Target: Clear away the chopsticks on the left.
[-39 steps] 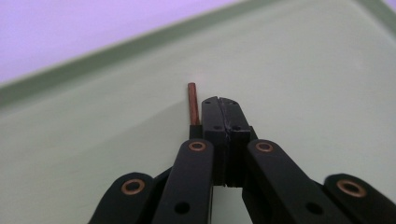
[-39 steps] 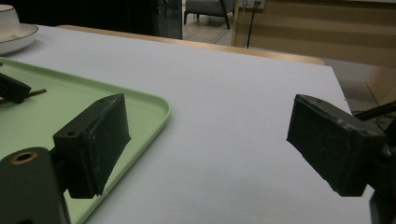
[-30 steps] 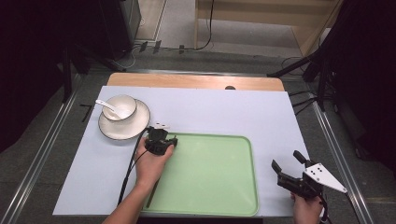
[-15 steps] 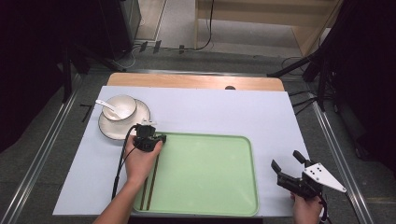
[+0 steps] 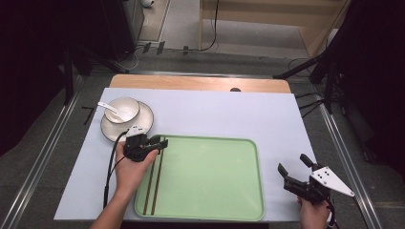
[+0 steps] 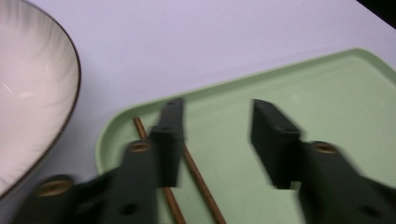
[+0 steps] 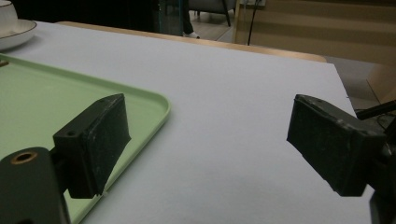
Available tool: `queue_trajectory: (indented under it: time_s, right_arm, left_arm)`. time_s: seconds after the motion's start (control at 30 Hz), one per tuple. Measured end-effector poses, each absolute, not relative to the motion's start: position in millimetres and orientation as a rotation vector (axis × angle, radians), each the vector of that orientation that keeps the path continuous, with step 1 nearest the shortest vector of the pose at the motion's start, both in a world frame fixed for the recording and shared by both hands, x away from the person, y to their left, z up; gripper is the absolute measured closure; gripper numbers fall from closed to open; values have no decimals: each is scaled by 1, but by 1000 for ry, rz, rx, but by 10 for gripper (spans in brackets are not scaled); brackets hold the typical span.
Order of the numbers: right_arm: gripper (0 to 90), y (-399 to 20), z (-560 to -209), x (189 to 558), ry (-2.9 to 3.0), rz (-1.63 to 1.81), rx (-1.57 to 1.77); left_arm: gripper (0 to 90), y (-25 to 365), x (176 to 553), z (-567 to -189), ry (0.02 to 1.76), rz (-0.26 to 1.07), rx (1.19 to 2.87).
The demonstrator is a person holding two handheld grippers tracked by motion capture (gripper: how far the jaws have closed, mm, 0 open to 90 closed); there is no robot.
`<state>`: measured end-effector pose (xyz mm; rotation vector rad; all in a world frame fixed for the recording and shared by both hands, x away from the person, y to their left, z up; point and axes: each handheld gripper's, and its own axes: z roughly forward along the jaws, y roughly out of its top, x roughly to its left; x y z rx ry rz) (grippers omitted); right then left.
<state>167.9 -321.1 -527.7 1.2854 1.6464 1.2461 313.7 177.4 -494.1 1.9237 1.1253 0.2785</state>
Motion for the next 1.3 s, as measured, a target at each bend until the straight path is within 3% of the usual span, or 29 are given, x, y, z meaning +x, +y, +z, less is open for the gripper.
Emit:
queue_trajectory:
  time_s: [0.17, 0.3, 1.3]
  right_arm:
    - [130, -321, -528, 168, 1645, 1244, 1285]
    - [130, -321, -527, 168, 1644, 1242, 1287]
    - [130, -323, -529, 169, 1637, 1223, 1302]
  left_arm:
    - [182, 189, 301, -488, 1077, 292, 1918]
    - [5, 211, 291, -486, 1032, 250, 1853]
    - [0, 323, 231, -502, 1020, 392, 1853]
